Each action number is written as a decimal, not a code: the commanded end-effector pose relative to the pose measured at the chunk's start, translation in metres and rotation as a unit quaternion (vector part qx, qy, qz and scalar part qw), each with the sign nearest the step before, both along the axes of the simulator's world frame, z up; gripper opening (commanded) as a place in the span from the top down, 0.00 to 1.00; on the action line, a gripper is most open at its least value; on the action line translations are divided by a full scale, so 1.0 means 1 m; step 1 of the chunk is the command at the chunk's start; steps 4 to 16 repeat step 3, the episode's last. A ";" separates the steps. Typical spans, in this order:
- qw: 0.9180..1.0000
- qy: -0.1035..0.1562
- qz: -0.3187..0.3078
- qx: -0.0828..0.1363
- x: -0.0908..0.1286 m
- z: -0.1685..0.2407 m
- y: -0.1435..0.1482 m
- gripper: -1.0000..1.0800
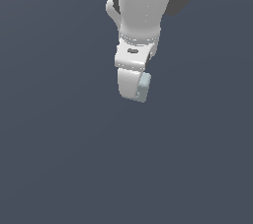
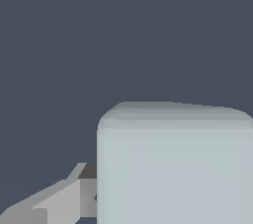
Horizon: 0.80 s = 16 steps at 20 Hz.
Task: Pick up the object and move it to a goal position.
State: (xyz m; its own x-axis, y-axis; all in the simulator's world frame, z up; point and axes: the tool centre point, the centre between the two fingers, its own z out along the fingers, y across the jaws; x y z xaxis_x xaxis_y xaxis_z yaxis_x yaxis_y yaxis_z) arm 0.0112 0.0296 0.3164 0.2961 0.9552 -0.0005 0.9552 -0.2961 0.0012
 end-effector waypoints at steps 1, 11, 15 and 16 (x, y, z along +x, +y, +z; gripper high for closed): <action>1.000 0.001 0.000 0.000 -0.002 0.006 0.001 1.00; 1.000 0.001 0.000 0.000 -0.002 0.007 0.002 1.00; 1.000 0.001 0.000 0.000 -0.002 0.007 0.002 1.00; 1.000 0.001 0.000 0.000 -0.002 0.007 0.002 1.00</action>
